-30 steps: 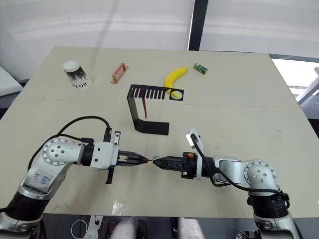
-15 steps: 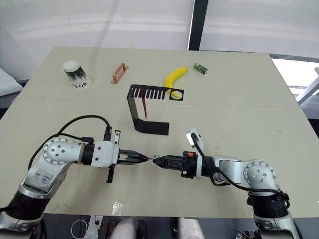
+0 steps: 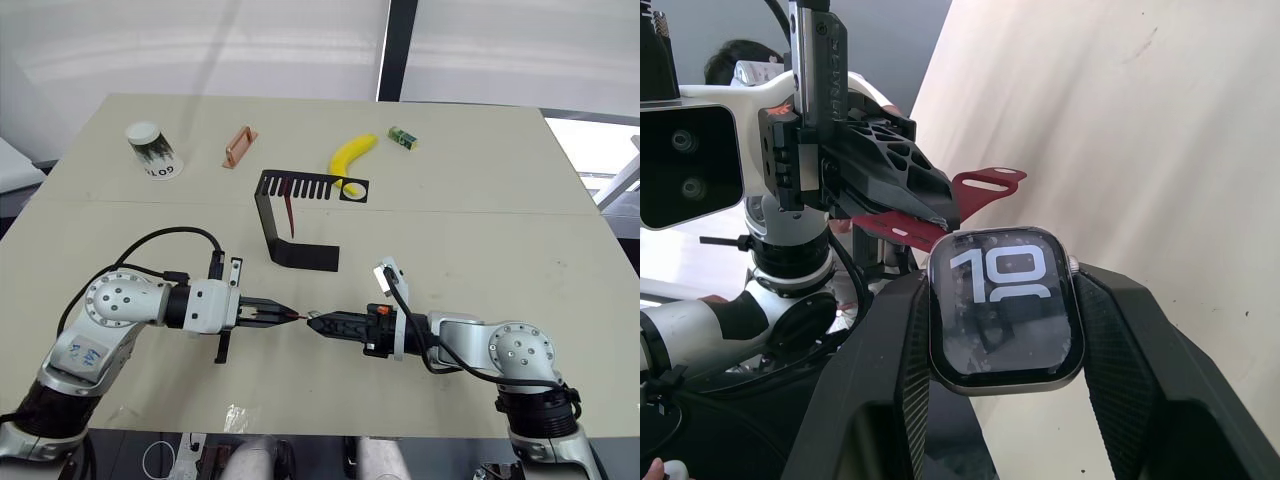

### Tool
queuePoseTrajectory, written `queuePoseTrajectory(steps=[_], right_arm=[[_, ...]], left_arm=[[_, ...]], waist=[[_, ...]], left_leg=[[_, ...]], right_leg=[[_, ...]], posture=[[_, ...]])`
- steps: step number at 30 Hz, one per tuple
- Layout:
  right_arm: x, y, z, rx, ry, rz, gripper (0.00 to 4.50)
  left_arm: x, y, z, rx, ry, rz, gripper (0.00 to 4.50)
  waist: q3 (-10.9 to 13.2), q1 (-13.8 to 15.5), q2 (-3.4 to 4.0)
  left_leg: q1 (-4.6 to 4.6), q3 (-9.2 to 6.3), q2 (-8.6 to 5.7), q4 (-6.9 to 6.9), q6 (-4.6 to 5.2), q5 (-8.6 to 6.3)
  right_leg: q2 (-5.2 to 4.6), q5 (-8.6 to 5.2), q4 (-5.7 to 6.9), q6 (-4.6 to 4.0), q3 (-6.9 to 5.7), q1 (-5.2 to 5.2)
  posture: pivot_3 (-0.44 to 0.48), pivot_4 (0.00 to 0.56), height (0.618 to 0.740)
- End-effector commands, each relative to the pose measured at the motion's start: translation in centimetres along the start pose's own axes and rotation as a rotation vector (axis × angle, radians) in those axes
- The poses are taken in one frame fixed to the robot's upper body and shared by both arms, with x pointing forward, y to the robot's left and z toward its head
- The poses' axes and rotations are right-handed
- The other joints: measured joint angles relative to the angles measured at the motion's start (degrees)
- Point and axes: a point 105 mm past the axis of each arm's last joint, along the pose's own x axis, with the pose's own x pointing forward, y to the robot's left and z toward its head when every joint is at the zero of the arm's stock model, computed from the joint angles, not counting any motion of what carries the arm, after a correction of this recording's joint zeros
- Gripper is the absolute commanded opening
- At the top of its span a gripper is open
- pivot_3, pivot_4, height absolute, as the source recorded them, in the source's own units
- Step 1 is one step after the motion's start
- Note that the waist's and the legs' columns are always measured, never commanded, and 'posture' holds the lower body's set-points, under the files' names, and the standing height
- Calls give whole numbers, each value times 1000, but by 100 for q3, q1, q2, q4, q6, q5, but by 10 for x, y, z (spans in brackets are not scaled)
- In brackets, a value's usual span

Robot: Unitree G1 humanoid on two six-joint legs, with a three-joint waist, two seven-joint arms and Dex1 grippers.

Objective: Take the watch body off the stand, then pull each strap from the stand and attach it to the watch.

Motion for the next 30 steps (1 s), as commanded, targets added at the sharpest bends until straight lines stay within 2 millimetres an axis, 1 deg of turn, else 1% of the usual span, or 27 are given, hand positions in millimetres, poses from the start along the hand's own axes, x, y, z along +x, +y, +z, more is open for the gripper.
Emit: queuePoseTrajectory(steps=[1,5,13,22,25,30], right_arm=[[1,7,-1,-15,4,23,1607],[1,7,-1,-14,5,23,1607],[2,8,-3,-12,8,26,1607],[3,8,-4,-10,7,26,1607],[2,8,-4,-8,6,24,1607],[1,8,-4,-6,6,20,1607]], left_arm=[[1,2,11,36,-31,7,0],[2,3,13,37,-33,6,0],[9,-2,18,43,-40,-17,0],[10,-4,14,39,-11,-32,0],[5,2,11,32,-6,9,0],[-6,0,6,42,15,-1,0]], waist=[[0,0,0],[0,2,0],[0,1,0],[0,0,0],[0,1,0],[0,-2,0]], left_leg=[[0,0,0,0,0,0],[0,0,0,0,0,0],[-1,0,0,0,0,0],[0,0,0,0,-1,0],[-1,0,0,0,0,0],[0,0,1,-1,0,0]], right_leg=[[0,0,0,0,0,0],[0,0,0,0,0,0],[0,0,-2,0,0,0],[0,0,-1,0,0,0],[0,0,-2,0,0,0],[1,0,-1,0,0,0]], posture=[[0,150,729],[0,150,729],[0,150,729],[0,150,729],[0,150,729],[0,150,729]])
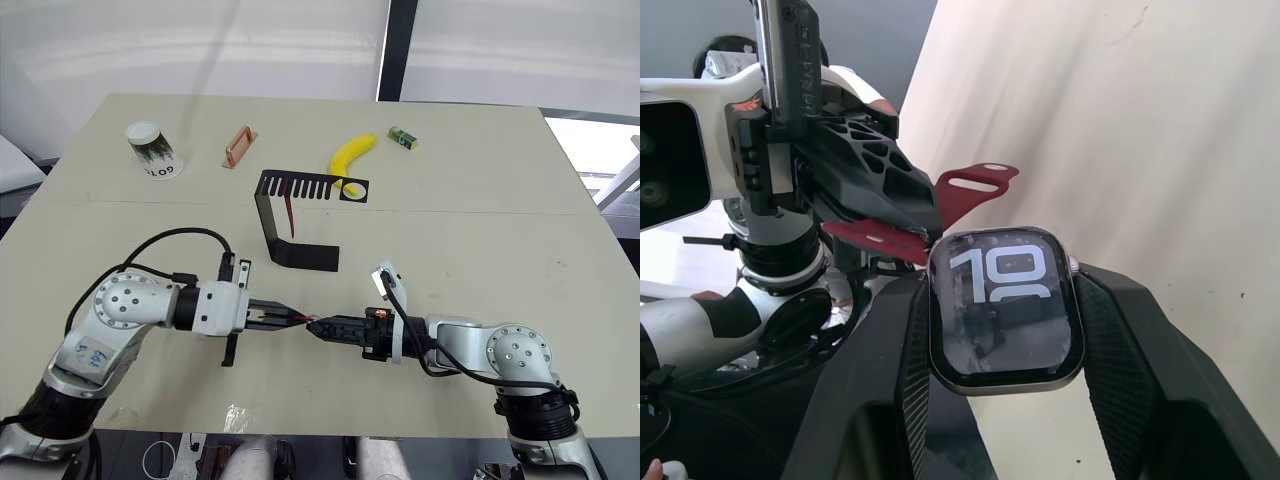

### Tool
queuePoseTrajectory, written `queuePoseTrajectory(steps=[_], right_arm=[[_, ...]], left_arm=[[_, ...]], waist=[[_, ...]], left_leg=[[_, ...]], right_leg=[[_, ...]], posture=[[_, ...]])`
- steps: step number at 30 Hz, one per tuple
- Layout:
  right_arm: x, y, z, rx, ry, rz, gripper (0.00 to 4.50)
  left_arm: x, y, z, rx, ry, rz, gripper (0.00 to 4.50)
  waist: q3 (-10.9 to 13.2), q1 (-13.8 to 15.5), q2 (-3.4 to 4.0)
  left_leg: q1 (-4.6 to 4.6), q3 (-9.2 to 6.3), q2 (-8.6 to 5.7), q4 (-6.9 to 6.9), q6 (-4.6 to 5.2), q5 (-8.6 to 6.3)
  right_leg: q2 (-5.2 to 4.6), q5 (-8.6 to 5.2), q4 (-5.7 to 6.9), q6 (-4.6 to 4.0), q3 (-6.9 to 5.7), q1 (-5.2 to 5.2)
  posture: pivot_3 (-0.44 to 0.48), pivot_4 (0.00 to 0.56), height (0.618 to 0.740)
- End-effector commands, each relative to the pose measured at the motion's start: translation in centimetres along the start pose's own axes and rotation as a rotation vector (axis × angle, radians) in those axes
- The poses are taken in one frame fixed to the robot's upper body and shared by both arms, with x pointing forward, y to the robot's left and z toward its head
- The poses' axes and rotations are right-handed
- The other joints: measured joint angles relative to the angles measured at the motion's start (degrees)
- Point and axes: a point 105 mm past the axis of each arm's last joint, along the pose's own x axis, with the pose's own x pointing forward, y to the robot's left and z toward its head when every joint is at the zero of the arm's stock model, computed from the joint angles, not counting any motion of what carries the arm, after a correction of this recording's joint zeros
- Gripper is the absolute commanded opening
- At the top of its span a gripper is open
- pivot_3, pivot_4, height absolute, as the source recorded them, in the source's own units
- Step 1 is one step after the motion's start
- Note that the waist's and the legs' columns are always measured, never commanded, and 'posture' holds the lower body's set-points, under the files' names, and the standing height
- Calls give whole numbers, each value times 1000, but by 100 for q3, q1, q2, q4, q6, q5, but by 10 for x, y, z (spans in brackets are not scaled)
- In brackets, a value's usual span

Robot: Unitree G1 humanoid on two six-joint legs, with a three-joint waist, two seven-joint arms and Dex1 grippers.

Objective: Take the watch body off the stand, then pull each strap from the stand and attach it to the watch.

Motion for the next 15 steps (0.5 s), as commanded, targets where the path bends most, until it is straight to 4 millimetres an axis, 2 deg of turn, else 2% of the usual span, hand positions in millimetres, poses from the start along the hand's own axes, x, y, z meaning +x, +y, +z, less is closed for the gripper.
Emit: queuePoseTrajectory(steps=[1,6,15], right_arm=[[-1,10,1,-24,-6,31,1607],[-2,9,2,-24,-7,27,1607],[-2,9,2,-25,-5,27,1607]], left_arm=[[-11,1,2,39,1,9,0],[-14,-1,2,45,1,-3,0],[-8,0,4,46,-8,-2,0]], waist=[[0,2,0],[0,9,0],[0,8,0]], left_leg=[[0,0,0,0,0,0],[-2,0,0,1,2,-1],[-3,0,0,-1,2,-1]], right_leg=[[0,0,0,0,0,0],[-1,0,-4,0,0,0],[-1,1,-7,1,-1,0]], posture=[[0,150,729],[0,150,729],[0,150,729]])
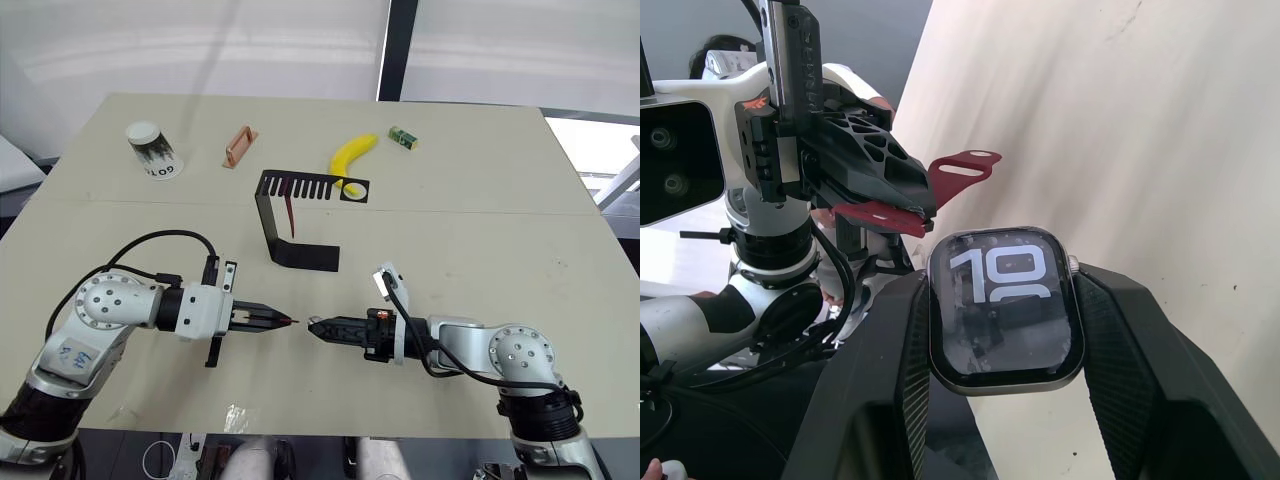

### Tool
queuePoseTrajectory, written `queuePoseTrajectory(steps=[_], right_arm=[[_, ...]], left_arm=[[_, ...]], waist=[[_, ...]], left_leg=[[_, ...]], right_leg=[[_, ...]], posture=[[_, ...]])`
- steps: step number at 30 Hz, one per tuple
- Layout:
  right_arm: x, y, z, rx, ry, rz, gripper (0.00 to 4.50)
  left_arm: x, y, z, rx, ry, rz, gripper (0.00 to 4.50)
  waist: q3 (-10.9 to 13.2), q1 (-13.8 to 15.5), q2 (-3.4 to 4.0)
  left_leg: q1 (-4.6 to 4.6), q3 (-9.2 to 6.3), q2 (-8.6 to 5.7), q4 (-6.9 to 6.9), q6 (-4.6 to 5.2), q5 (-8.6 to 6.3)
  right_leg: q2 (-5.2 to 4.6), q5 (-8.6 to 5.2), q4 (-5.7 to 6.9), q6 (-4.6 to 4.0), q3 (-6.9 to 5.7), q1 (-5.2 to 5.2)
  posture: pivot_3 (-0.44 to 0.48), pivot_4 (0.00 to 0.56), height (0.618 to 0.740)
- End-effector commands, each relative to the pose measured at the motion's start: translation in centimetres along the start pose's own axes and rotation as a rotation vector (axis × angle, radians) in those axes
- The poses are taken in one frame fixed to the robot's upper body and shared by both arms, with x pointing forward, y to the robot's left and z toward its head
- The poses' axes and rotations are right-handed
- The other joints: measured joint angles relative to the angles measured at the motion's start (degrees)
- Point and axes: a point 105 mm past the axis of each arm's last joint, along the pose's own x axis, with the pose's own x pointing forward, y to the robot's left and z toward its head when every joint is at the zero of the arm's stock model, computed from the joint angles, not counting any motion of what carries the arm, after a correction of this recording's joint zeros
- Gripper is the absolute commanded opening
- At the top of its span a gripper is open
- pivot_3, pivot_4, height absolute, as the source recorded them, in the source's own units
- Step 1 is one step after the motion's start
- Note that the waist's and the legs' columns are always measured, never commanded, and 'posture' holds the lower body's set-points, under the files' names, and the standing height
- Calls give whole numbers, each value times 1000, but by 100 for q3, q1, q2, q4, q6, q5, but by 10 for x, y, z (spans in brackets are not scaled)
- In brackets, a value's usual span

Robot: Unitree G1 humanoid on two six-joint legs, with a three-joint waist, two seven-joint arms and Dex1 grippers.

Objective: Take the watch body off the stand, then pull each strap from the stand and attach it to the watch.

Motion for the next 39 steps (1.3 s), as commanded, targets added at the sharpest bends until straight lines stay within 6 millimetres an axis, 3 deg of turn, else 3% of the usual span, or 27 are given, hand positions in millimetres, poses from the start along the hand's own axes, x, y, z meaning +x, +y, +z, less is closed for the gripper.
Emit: queuePoseTrajectory(steps=[1,10,39], right_arm=[[0,11,2,-25,-10,37,1607],[1,11,2,-23,-13,39,1607],[2,11,0,-23,-10,43,1607]], left_arm=[[2,4,10,40,-25,5,0],[10,-1,12,38,-37,-4,0],[11,0,4,26,-3,31,0]], waist=[[0,1,0],[0,-1,0],[0,0,0]], left_leg=[[0,0,0,0,0,0],[-1,0,0,0,0,0],[-1,0,0,2,0,0]], right_leg=[[0,0,0,0,0,0],[0,0,-1,1,-1,0],[0,1,0,1,-1,0]], posture=[[0,150,729],[0,150,729],[0,150,729]])
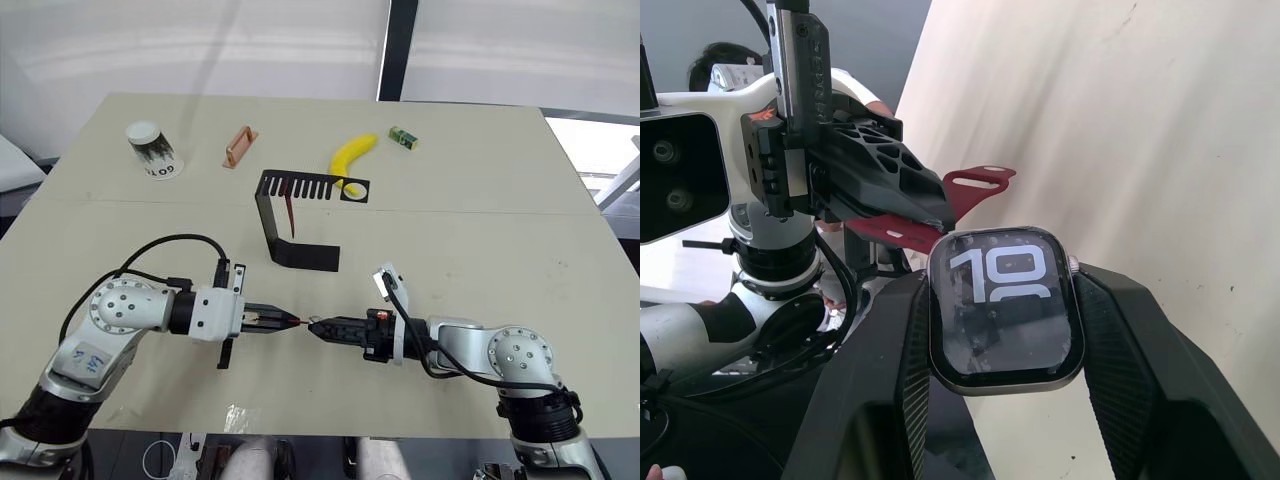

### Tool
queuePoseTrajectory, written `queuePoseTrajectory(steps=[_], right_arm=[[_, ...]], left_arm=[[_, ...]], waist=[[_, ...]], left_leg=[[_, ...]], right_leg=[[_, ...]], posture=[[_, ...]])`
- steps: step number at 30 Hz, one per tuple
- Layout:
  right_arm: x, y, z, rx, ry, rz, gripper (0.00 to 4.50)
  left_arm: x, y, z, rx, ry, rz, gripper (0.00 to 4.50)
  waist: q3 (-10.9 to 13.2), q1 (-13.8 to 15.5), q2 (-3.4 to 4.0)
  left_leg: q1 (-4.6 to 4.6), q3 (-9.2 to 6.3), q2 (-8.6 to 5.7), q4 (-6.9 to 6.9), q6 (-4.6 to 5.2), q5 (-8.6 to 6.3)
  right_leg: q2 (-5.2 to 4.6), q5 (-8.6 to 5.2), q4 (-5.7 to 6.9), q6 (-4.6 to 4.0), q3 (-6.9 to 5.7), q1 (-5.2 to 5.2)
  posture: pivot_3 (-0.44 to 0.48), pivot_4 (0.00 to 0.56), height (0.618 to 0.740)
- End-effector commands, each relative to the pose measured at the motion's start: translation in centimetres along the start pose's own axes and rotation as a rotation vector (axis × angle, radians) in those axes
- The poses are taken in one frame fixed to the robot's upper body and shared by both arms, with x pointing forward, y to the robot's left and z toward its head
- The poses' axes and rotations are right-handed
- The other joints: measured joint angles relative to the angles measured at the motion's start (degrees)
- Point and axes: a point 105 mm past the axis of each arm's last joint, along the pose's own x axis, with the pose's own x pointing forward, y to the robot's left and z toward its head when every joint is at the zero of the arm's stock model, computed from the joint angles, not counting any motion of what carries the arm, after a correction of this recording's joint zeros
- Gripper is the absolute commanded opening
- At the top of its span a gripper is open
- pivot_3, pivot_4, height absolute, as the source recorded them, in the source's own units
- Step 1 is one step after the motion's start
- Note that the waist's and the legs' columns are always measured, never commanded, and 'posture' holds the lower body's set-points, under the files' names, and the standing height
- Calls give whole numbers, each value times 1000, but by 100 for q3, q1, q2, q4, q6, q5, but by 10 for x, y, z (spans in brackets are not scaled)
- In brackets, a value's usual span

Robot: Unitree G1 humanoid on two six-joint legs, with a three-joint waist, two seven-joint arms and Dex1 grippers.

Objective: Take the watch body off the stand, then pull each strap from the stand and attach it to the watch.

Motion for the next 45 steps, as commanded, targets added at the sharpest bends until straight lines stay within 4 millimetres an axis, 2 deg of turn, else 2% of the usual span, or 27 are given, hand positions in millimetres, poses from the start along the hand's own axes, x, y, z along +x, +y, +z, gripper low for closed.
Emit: queuePoseTrajectory(steps=[1,22,45], right_arm=[[2,12,1,-29,-1,46,1607],[3,14,0,-28,-1,52,1607],[6,12,-3,0,28,25,1607]], left_arm=[[1,1,7,32,-11,10,0],[7,2,12,41,-19,2,0],[15,0,17,133,26,-57,0]], waist=[[0,0,0],[0,1,0],[0,2,0]], left_leg=[[0,0,0,0,0,0],[0,0,0,0,0,0],[-1,0,0,0,0,0]], right_leg=[[0,0,0,0,0,0],[0,0,0,0,0,0],[0,0,0,0,0,0]], posture=[[0,150,729],[0,150,729],[0,150,729]])
